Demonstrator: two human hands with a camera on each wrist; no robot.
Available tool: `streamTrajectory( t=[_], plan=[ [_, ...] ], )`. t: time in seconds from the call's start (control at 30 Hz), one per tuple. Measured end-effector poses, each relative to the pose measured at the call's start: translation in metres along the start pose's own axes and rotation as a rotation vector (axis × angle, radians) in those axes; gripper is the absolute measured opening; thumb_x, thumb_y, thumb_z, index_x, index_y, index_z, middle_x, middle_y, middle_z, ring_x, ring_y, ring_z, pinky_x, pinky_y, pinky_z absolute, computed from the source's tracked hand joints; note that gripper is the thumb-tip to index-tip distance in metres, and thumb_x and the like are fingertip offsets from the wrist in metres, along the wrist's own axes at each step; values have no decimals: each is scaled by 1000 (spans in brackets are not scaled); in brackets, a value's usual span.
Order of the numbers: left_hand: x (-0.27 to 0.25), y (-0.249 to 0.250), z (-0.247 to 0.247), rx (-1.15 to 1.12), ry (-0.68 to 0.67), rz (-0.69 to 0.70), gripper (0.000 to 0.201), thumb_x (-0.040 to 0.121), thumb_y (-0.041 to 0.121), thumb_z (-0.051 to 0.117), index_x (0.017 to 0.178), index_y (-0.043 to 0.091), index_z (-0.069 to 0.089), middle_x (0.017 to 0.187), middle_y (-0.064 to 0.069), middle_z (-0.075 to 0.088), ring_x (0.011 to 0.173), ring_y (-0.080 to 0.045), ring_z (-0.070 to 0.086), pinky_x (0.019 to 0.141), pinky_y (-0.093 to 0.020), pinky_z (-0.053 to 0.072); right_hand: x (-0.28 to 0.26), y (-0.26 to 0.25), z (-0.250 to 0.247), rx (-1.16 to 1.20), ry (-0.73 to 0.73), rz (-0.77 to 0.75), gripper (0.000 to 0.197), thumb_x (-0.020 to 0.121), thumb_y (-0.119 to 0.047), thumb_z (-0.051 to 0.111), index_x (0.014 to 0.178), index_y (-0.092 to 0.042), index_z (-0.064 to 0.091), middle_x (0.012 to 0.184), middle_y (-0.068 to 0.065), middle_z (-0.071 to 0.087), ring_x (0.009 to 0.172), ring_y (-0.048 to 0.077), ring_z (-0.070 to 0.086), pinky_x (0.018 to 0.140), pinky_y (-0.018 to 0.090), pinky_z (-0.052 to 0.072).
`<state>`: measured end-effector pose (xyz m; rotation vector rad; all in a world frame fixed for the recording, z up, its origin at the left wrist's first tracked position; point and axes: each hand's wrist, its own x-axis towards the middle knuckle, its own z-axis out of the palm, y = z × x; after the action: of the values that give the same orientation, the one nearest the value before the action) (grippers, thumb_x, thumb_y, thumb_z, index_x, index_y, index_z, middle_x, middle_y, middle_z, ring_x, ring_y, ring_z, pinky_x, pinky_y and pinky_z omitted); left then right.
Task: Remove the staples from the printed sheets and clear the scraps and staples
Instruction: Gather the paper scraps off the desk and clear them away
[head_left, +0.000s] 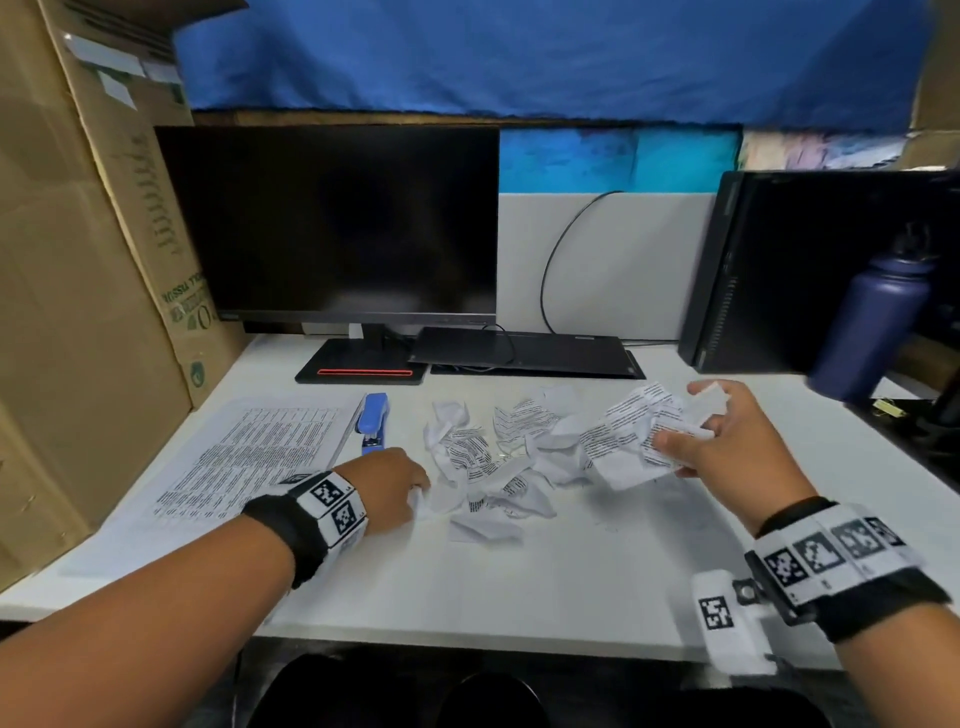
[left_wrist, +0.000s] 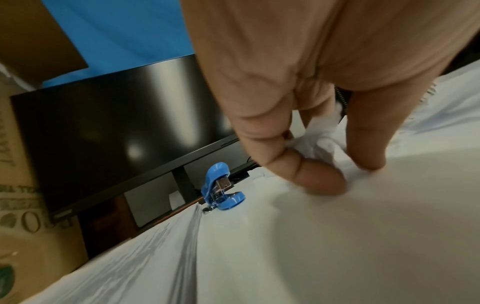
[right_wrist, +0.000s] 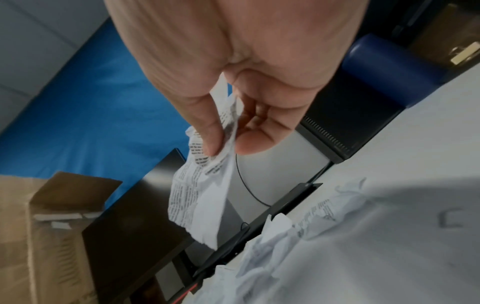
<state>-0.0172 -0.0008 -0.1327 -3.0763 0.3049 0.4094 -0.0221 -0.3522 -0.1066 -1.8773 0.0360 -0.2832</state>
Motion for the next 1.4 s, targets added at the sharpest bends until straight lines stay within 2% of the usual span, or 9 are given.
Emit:
streamTrajectory(
  t=[0.2, 0.33, 0.4, 0.6, 0.73, 0.87, 1.1, 1.23, 1.4],
  plan=[
    [3, 5, 2, 22, 87, -46, 27, 95, 18, 41, 110, 16, 64, 101, 0, 61, 85, -13, 48, 73, -22, 36, -2, 7, -5, -165, 30, -87, 11, 82, -13, 73, 76, -22, 74, 77, 5, 74, 80, 33, 69, 80, 52, 57],
    [5, 6, 3, 21, 100, -74, 28, 95, 22, 47, 119, 14, 61, 120, -5, 60, 104, -21, 59, 80, -24, 42, 5, 8, -6, -294, 2, -132, 25, 88, -12, 64, 101, -33, 71, 99, -5, 72, 94, 21, 67, 90, 35, 52],
    [5, 6, 4, -17, 106, -95, 32, 94, 22, 51, 125, 15, 55, 124, -5, 58, 109, -21, 58, 84, -25, 44, 8, 1, -5, -407, 18, -141, 33, 89, -15, 64, 117, -32, 62, 103, -5, 65, 95, 19, 60, 85, 27, 45],
    [6, 4, 4, -99, 80, -112, 51, 92, 17, 54, 141, 21, 42, 132, -5, 59, 118, -22, 58, 93, -27, 47, 22, -11, 4, -410, 34, -163, 9, 83, -13, 68, 77, -19, 64, 79, 1, 65, 78, 24, 61, 65, 27, 45],
    [4, 2, 5, -88, 83, -92, 37, 92, 16, 53, 129, 20, 57, 125, -1, 62, 113, -18, 59, 81, -20, 41, 30, -11, 8, -430, 44, -149, 25, 88, -19, 67, 110, -20, 56, 96, -2, 62, 89, 21, 59, 75, 29, 44],
    [0, -6, 4, -118, 112, -100, 29, 92, 19, 51, 119, 21, 61, 115, 0, 64, 103, -20, 61, 78, -24, 44, 34, -9, 13, -425, -19, -170, 5, 87, -21, 67, 86, -25, 70, 86, -8, 69, 81, 18, 63, 67, 25, 45],
    [-7, -16, -19, -231, 229, -107, 21, 95, 26, 53, 113, 22, 62, 105, 1, 60, 90, -16, 55, 76, -26, 42, 46, -19, 18, -327, -35, -155, 16, 77, -26, 81, 73, -32, 67, 127, -11, 44, 113, 7, 44, 97, 24, 31],
    [-13, -12, -33, -410, 301, -106, 20, 94, 29, 57, 111, 21, 63, 111, -2, 66, 70, -11, 62, 66, -23, 47, 52, -27, 20, -243, -94, -179, 8, 86, -23, 73, 93, -23, 72, 103, -9, 69, 98, 11, 63, 90, 31, 47],
    [-26, -7, -39, -814, 324, -75, 8, 93, 28, 62, 91, 21, 65, 90, -1, 68, 66, -15, 66, 77, -37, 59, 47, -34, 27, -15, -145, -68, 26, 96, -12, 58, 121, -19, 59, 117, 6, 66, 99, 25, 68, 71, 41, 62]
  ],
)
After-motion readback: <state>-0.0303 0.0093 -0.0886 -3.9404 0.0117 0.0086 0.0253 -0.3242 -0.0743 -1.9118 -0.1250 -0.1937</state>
